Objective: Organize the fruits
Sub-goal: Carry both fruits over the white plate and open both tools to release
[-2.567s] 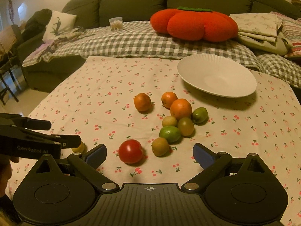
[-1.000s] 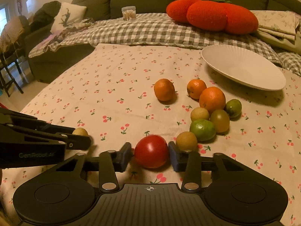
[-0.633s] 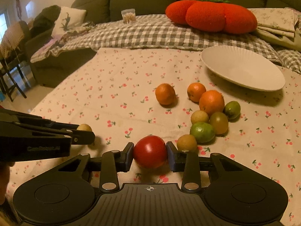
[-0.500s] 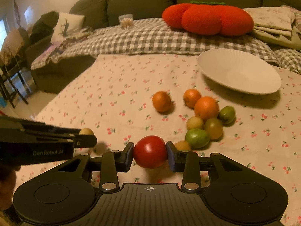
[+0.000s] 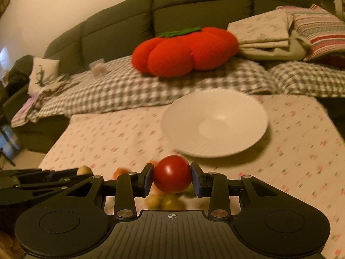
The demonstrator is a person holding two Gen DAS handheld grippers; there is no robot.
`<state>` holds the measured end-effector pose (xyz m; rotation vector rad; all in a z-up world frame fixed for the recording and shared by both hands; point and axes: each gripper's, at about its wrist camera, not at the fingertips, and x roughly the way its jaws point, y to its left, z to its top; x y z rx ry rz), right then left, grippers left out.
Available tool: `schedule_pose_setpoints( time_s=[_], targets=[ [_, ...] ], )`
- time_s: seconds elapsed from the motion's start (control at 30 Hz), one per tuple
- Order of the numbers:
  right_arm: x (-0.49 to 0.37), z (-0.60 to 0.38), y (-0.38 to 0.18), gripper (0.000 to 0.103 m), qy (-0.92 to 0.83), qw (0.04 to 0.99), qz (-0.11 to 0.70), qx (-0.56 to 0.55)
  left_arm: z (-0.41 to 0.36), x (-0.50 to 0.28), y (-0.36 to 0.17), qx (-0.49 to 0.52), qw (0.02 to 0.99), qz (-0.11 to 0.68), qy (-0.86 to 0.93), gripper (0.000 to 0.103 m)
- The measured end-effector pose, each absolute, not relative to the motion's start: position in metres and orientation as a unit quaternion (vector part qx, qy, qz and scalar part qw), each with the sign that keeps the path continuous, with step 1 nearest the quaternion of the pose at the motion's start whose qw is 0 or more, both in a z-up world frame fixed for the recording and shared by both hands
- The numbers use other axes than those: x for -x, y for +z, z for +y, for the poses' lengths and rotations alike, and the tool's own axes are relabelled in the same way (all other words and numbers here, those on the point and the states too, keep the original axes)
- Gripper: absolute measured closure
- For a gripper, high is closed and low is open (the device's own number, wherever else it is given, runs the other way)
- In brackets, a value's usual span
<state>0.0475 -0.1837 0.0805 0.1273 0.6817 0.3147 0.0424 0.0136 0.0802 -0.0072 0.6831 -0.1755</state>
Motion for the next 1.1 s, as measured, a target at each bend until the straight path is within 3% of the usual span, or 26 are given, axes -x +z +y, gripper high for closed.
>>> schedule_pose_setpoints(
  time_s=[0.33,0.97,1.03,1.1],
  targets=[
    [-0.100,-0.220,0.072,0.068,0.121,0.927,0.349,-0.055,-0.038,-0.103,0.076,-0.033,0.941,0.309,-0.129,0.079],
    [-0.162,-0.231,0.043,0.067,0.132,0.922,0.363,-0.011,-0.075,-0.163,0.034,-0.047,0.924,0.348,-0.153,0.078],
    [-0.161,-0.229,0.041,0.067,0.128,0.922,0.365,-0.006,-0.076,-0.162,0.034,-0.046,0.924,0.348,-0.151,0.075],
    [-0.161,-0.228,0.040,0.066,0.124,0.922,0.366,-0.002,-0.077,-0.161,0.035,-0.047,0.925,0.347,-0.147,0.065]
  ],
)
